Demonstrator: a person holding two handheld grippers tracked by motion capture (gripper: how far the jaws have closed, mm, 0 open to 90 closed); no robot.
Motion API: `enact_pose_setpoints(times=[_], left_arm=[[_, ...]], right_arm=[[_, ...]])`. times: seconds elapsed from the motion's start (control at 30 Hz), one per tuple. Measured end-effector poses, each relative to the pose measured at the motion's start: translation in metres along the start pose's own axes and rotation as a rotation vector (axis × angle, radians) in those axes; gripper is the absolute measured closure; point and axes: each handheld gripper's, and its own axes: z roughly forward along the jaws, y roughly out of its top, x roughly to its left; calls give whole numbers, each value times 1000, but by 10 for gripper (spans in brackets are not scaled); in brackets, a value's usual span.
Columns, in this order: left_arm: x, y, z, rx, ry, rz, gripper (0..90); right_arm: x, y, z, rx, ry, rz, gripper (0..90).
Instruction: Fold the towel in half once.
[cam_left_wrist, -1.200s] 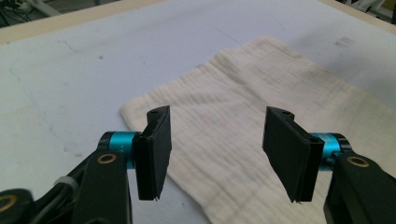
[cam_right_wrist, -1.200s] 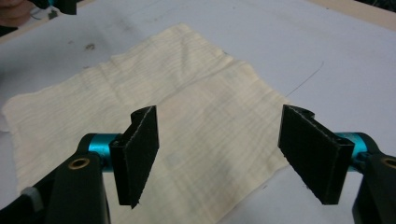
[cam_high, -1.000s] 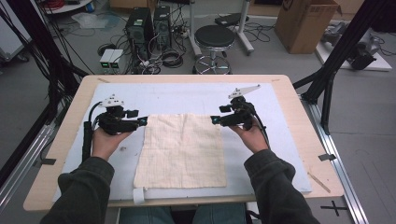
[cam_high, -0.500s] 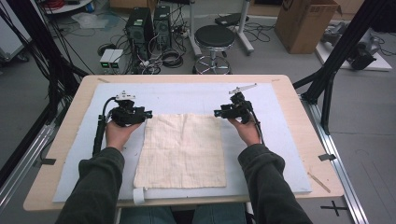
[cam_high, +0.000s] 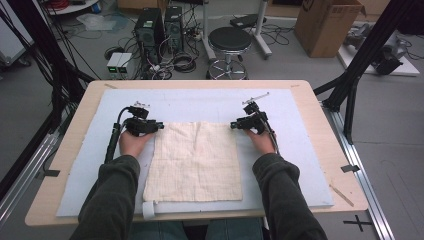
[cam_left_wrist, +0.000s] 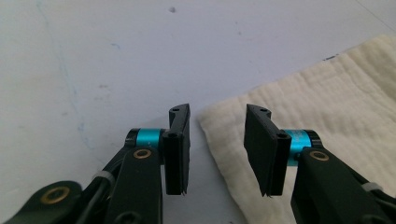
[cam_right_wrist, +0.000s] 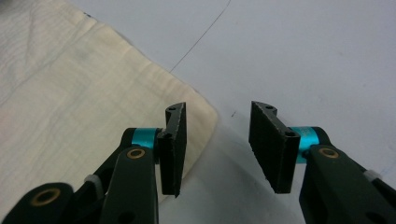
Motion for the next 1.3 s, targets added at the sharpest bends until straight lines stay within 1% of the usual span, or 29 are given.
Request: enact_pose_setpoints(times=[0.03,0.07,0.1,0.17,0.2,0.23,0.27,0.3,0.33,0.37,0.4,0.43,0.47,0.53,0.6,0.63,0.67,0.73,0.77,0.83,0.9,0.93,0.97,1.0,1.1,1.17,1.2,1.23,1.3], left_arm=[[-1,-1,1,8,3,5,627],[-2,-1,3,13,4,10,642],[-3,-1,3,9,16,12,652],[-3,-1,4,8,4,7,719],[-3,-1,4,8,8,9,734],[-4,-2,5,6,11,18,755],[-4,-2,5,7,6,22,775],[-4,-2,5,9,-3,23,799],[-4,-2,5,8,-8,27,829],[-4,-2,5,10,-12,29,846],[-4,-2,5,7,-15,29,855],[-4,-2,5,8,-15,33,860],[-5,-2,5,9,-16,35,863],[-4,-2,3,9,-19,41,867],[-3,-1,1,-2,-27,42,869],[-3,0,-1,-14,-29,43,870],[-2,1,-3,-28,-33,34,872],[0,3,-7,-50,-37,26,873],[0,4,-8,-57,-39,23,873],[1,5,-9,-66,-43,21,873],[1,6,-11,-69,-42,27,873],[1,8,-12,-81,-46,19,873],[1,10,-14,-93,-47,14,873],[1,12,-16,-102,-46,15,873],[0,23,-25,-130,-49,40,873],[2,26,-32,-163,-48,42,873],[4,26,-34,-167,-55,30,874],[5,25,-35,-152,-57,29,873],[4,23,-35,-118,-48,53,874]], right_arm=[[1,0,2,11,-7,2,566],[2,0,3,14,-16,-12,572],[2,0,3,11,-22,-9,576],[2,1,4,10,-31,-15,602],[3,1,4,12,-41,-25,611],[5,2,4,14,-42,-24,631],[6,2,5,12,-32,-30,652],[8,3,7,14,-32,-43,656],[11,3,8,18,-48,-56,688],[12,4,9,16,-44,-65,756],[12,4,9,18,-23,-65,788],[14,4,10,24,-25,-69,823],[15,5,10,27,-12,-72,853],[15,5,10,27,-9,-90,863],[13,5,8,35,5,-70,870],[12,5,7,39,3,-72,871],[11,5,5,38,-7,-76,872],[7,7,0,33,-12,-64,873],[6,8,-2,22,-20,-63,873],[3,12,-8,2,-18,-53,873],[3,17,-12,-15,-31,-58,873],[2,19,-14,-11,-31,-55,873],[4,22,-15,-13,-37,-61,873],[4,25,-18,-20,-43,-70,873],[6,34,-27,-53,-53,-88,873],[5,37,-33,-95,-40,-73,873],[5,37,-34,-107,-21,-52,873],[5,36,-34,-105,-16,-50,873],[6,35,-32,-97,7,-46,873]])
